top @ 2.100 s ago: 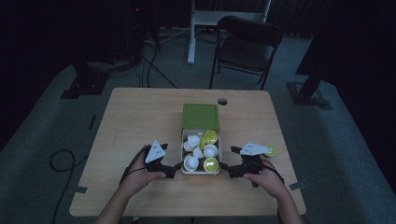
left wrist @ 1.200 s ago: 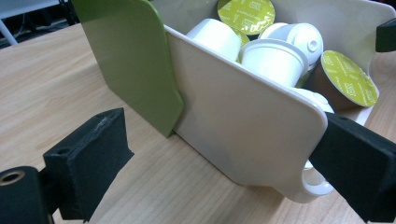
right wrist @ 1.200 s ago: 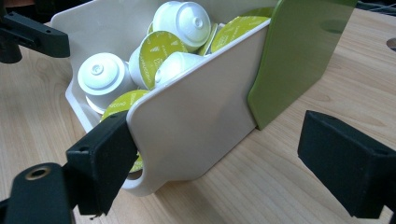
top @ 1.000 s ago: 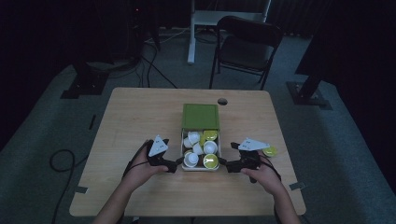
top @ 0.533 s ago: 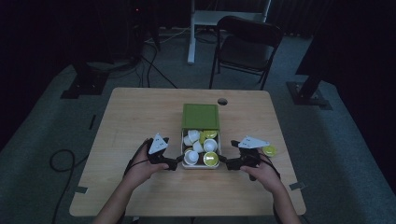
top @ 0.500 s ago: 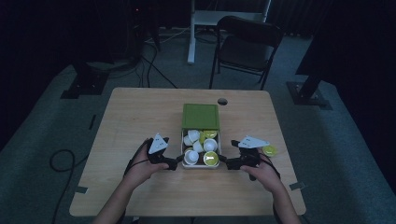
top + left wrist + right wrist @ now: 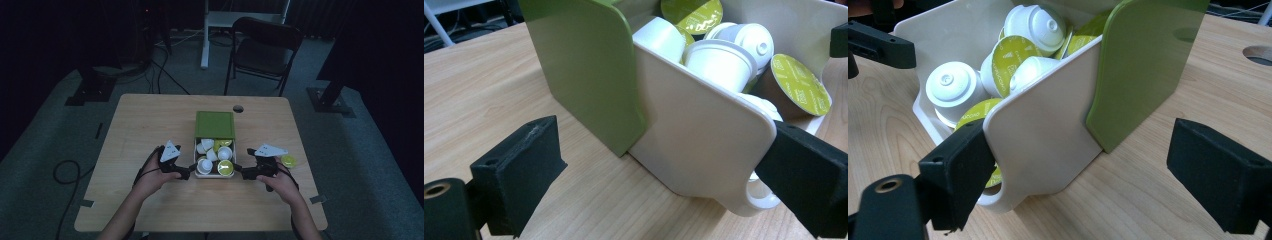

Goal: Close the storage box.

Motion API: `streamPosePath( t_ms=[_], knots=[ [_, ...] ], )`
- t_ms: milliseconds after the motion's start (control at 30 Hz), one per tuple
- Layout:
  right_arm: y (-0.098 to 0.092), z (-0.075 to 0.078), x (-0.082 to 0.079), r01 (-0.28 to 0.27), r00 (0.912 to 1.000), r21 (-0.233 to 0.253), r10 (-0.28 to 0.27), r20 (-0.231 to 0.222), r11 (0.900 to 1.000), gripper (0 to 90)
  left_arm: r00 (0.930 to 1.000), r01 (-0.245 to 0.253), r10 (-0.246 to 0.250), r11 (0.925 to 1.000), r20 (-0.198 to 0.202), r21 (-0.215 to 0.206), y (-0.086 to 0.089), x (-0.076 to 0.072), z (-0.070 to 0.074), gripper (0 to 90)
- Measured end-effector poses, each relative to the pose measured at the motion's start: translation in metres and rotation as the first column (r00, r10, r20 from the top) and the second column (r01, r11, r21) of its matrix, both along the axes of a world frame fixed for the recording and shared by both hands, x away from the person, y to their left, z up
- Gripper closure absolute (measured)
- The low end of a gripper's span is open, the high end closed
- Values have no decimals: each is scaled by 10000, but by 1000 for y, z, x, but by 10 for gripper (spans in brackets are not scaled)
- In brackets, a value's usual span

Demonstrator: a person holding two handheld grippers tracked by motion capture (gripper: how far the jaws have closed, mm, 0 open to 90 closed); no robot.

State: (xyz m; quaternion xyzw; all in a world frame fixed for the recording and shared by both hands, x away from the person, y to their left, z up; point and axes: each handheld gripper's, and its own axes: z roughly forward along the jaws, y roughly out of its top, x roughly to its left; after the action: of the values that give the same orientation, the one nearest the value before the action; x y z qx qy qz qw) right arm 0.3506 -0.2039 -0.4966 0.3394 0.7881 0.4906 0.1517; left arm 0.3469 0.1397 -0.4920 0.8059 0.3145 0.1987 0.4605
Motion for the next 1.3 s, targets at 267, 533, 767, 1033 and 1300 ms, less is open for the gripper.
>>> streamPosePath(
  t_ms=[267, 533, 767, 1033, 1300],
  knots=[
    [0, 1, 3, 25, 10000, -24, -25, 10, 10000, 120, 10000, -29, 29, 10000, -24, -28, 1, 3, 1, 62],
    [1, 3, 7, 109, 9999, -26, -110, -50, 9999, 120, 10000, -81, 81, 9999, -24, -99, 1, 6, 2, 62],
    [2, 5, 10, 114, 9999, -76, -114, -1, 9999, 120, 9999, -161, 161, 9998, 2, -146, 2, 9, 2, 62],
    [2, 5, 14, 217, 9998, 0, -217, -26, 9998, 120, 9999, -162, 162, 9998, 11, -87, 1, 13, 4, 62],
    [2, 5, 18, 313, 9995, -32, -313, -28, 9995, 120, 9998, -187, 187, 9997, 5, -131, 1, 16, 4, 62]
  ],
)
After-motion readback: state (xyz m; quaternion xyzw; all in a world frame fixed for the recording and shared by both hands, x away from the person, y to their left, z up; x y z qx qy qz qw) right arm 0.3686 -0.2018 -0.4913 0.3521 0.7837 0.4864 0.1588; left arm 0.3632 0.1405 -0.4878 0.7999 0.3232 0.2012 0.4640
